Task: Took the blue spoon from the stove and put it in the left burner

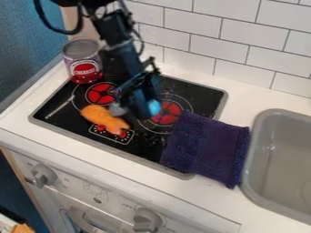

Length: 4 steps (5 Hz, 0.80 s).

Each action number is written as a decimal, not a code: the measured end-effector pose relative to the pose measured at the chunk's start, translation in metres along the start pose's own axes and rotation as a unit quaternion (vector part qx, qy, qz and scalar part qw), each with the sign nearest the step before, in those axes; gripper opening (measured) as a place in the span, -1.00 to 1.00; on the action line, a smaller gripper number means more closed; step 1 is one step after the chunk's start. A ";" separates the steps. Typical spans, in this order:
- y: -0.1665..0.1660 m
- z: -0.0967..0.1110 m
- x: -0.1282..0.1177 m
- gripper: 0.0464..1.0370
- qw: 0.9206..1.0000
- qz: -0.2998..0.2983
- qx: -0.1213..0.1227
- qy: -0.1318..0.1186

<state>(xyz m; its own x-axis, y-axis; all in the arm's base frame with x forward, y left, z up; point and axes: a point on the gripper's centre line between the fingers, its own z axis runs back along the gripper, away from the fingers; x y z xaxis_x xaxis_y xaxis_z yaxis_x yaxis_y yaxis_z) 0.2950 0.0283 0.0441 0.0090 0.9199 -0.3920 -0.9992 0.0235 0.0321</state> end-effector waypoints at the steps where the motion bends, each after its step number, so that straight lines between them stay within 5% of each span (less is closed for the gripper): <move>1: 0.000 0.006 0.012 -0.24 1.000 0.019 -0.008 -0.008; 4: -0.005 0.034 0.060 -0.24 0.993 0.102 -0.052 -0.026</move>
<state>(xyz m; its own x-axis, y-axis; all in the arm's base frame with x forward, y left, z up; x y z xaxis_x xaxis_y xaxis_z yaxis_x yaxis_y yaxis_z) 0.3022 0.0970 0.0514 -0.1949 0.9201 -0.3398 -0.9789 -0.2039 0.0093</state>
